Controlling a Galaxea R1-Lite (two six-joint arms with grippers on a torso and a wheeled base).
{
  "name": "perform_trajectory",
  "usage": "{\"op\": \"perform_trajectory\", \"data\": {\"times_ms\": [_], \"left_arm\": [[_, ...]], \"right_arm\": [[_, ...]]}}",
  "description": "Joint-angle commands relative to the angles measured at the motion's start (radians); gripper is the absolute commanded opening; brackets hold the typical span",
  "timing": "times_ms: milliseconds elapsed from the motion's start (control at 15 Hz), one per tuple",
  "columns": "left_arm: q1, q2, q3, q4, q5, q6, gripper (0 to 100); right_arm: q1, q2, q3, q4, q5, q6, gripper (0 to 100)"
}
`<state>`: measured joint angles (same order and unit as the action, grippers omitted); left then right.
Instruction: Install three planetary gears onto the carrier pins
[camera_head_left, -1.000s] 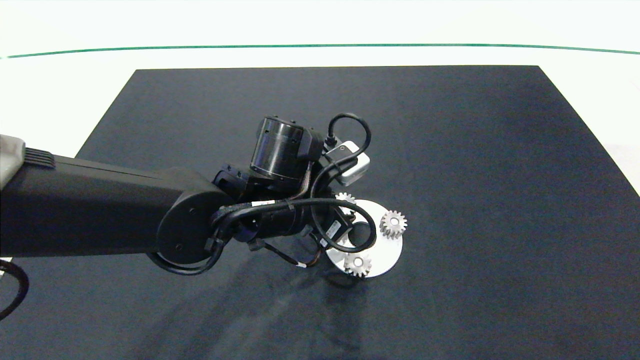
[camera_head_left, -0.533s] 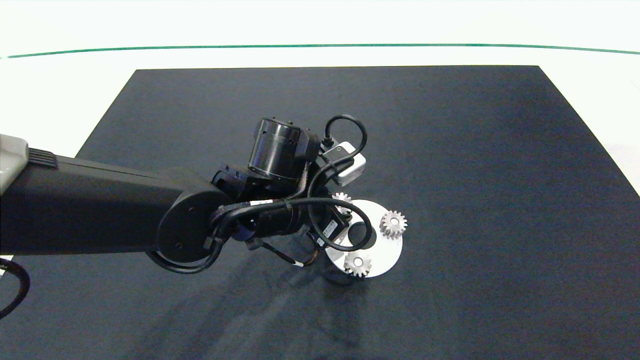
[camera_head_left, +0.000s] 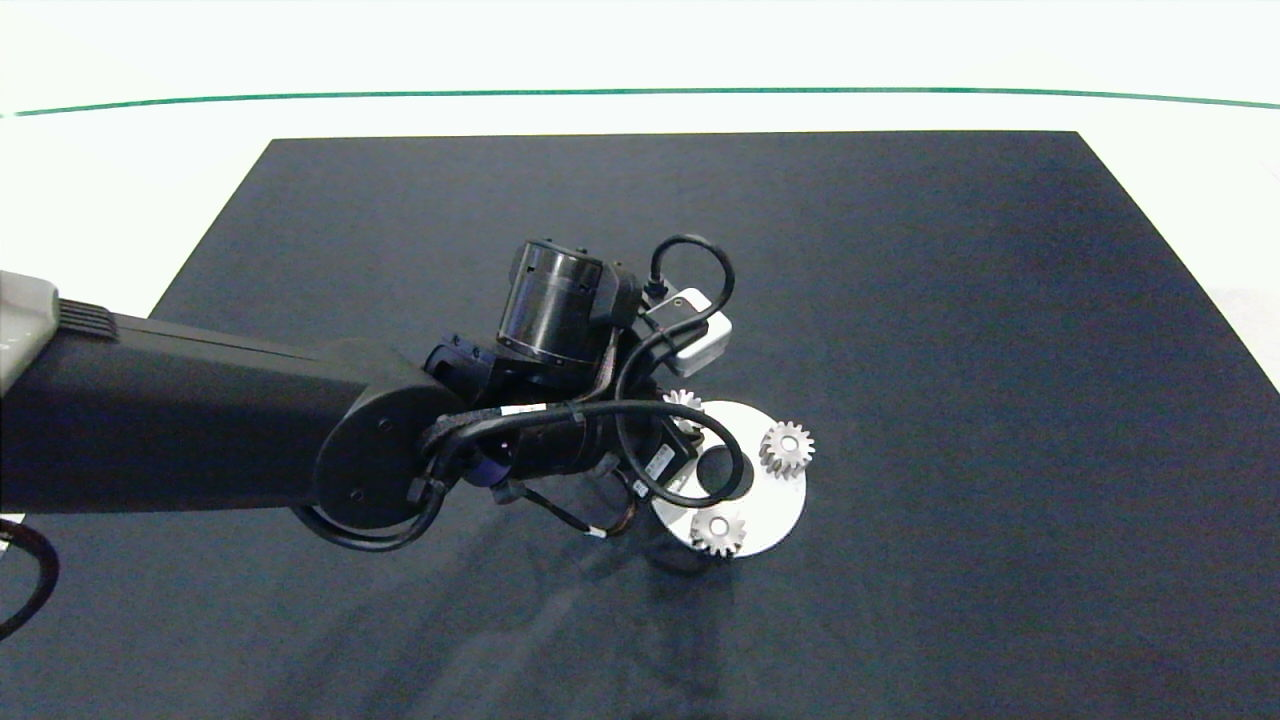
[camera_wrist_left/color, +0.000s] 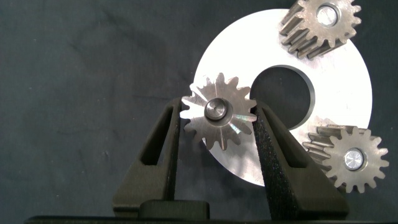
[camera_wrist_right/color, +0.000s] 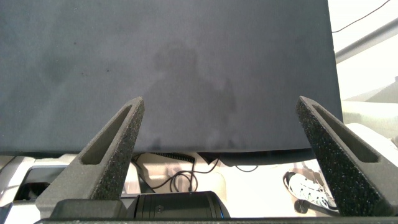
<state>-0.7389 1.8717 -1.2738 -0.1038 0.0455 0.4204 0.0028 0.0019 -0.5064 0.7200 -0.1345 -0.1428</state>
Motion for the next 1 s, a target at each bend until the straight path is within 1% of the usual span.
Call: {"op": "perform_trajectory", "data": {"times_ms": [67,467,600,667,733,867,933,1000], "left_arm": [[0.000,0.000,0.001,-0.002,-0.001,0.000,100],[0.003,0.000,-0.001,0.001,-0.001,0.000,100],[0.013,-0.049,-0.009,0.006,0.000,-0.003,100],[0.052,-0.097,-0.009,0.024,0.000,-0.002,100],[0.098,-0.160,-0.010,0.084,0.000,0.001,100],[0.208,-0.296,-0.004,0.214,-0.001,-0.006,100],[0.262,-0.393,0.056,0.250,-0.001,-0.020,100],[0.303,-0.488,0.123,0.250,-0.001,-0.048,100]], "right_arm": [[0.000,0.001,0.000,0.004,-0.001,-0.003,100],[0.000,0.000,0.000,0.004,0.001,-0.001,100],[0.000,0.001,-0.001,0.001,-0.001,-0.004,100],[0.000,0.001,-0.003,-0.004,0.001,-0.009,100],[-0.001,0.001,-0.006,-0.022,0.003,-0.017,100],[-0.001,0.001,-0.011,-0.040,0.006,-0.046,100],[-0.001,0.001,-0.032,-0.040,0.009,-0.051,100],[-0.001,0.001,-0.052,-0.037,0.015,-0.052,100]]}}
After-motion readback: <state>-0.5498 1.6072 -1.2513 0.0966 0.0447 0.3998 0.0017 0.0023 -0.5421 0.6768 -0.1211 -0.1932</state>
